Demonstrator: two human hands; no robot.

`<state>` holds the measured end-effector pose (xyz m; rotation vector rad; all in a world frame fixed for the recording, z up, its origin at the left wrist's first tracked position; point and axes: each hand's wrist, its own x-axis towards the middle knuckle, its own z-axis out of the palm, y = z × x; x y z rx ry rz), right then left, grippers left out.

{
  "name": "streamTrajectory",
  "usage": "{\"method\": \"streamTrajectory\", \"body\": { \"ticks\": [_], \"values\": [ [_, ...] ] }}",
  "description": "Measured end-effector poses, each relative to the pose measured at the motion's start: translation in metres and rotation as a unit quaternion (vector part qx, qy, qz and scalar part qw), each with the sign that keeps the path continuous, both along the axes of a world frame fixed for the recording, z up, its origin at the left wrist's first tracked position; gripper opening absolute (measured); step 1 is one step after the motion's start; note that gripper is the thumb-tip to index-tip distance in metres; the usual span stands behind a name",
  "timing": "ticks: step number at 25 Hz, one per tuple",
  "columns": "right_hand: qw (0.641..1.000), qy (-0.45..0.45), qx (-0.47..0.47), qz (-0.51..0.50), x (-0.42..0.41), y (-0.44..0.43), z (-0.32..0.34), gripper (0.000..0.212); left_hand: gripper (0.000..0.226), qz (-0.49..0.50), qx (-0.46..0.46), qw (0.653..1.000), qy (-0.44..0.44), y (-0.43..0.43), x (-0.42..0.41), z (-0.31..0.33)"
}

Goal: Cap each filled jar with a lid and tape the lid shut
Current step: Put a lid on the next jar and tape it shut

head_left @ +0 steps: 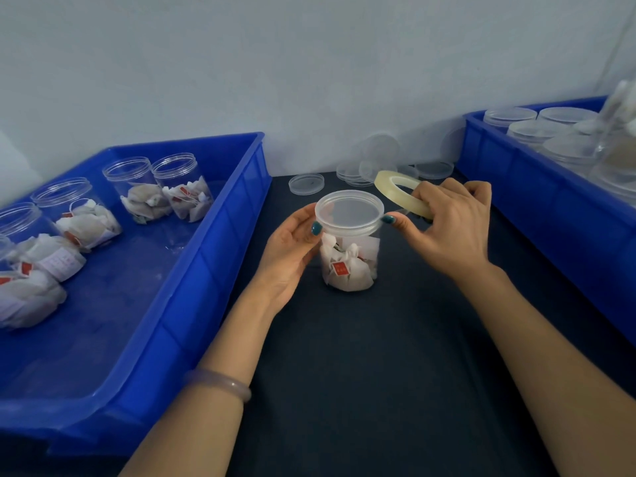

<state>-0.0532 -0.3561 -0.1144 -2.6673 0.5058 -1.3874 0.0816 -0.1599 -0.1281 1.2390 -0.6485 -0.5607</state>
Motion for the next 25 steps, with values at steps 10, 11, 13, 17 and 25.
{"method": "streamTrajectory", "body": {
  "ticks": [10, 11, 13, 17, 25],
  "values": [
    [1.0, 0.017, -0.003, 0.004, 0.001, 0.004, 0.002, 0.063, 0.102, 0.074, 0.091, 0.969, -0.216, -0.015, -0.043, 0.0],
    [1.0, 0.019, -0.003, 0.004, 0.0, 0.004, 0.002, 0.059, 0.104, 0.097, 0.101, 0.962, -0.235, -0.02, -0.044, 0.0],
    [0.999, 0.037, 0.004, 0.005, -0.002, 0.0, 0.004, 0.057, 0.094, 0.144, 0.101, 0.955, -0.24, -0.025, -0.039, 0.003],
    [0.999, 0.046, -0.011, 0.011, -0.003, -0.005, 0.007, 0.06, 0.087, 0.153, 0.072, 0.976, -0.138, -0.019, -0.021, 0.008],
    [0.995, 0.056, 0.082, 0.022, -0.001, 0.004, 0.016, 0.061, 0.091, 0.063, 0.065, 0.994, -0.057, -0.01, -0.024, 0.015]
  ]
}}
